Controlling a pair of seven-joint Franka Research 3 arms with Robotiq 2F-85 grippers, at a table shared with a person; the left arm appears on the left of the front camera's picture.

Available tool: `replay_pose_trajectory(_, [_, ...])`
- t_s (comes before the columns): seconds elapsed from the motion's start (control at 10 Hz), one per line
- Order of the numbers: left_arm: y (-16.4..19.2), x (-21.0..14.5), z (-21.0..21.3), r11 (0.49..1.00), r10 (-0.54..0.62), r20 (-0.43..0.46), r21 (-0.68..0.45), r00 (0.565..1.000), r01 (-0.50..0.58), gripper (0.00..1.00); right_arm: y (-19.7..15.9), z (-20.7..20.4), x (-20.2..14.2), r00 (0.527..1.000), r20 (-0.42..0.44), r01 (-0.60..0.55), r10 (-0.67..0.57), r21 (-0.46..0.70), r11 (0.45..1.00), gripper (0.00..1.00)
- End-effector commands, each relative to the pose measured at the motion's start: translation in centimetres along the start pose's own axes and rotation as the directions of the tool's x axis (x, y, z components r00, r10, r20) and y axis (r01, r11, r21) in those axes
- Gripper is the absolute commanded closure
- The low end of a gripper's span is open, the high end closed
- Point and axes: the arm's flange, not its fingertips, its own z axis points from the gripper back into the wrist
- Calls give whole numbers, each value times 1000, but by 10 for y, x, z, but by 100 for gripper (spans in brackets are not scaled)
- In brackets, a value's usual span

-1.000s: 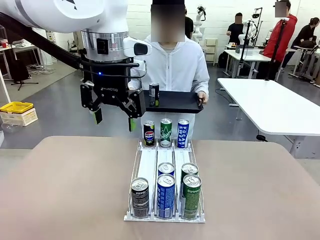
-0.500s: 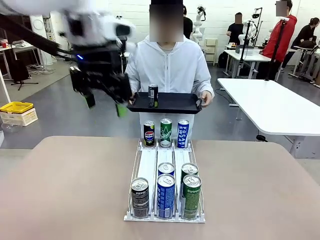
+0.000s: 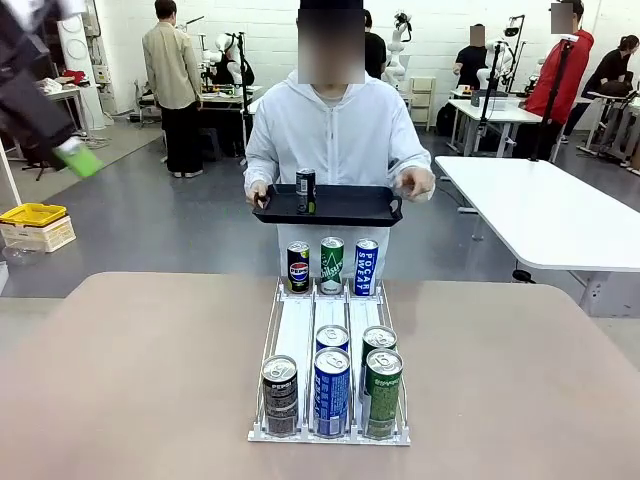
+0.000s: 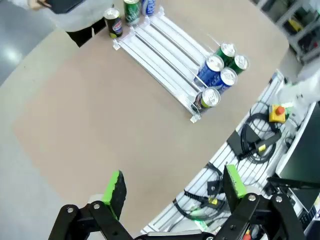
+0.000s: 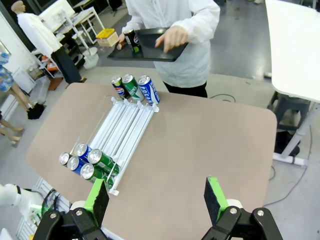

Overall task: Retrieve and hand over the desired beverage to the person.
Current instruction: Pick up another can of the same type that the person held from the Automatic Can Dispenser.

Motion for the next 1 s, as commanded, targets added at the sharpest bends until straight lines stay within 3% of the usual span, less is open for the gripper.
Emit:
replay_pose_trajectory(0.0, [15, -36, -10, 997, 54, 139, -55, 989, -47, 0, 0, -2, 0, 1000, 2, -4, 4, 19, 1000, 0])
replay_pose_trajectory(0.3, [28, -52, 1, 996, 58, 177, -82, 982, -44, 0, 0, -2, 0, 1000, 2, -4, 4, 19, 1000, 0])
replay_pose_trajectory(0.9, [27, -53, 4, 994, 86, 148, -75, 985, -76, 0, 0, -2, 0, 1000, 2, -4, 4, 19, 1000, 0])
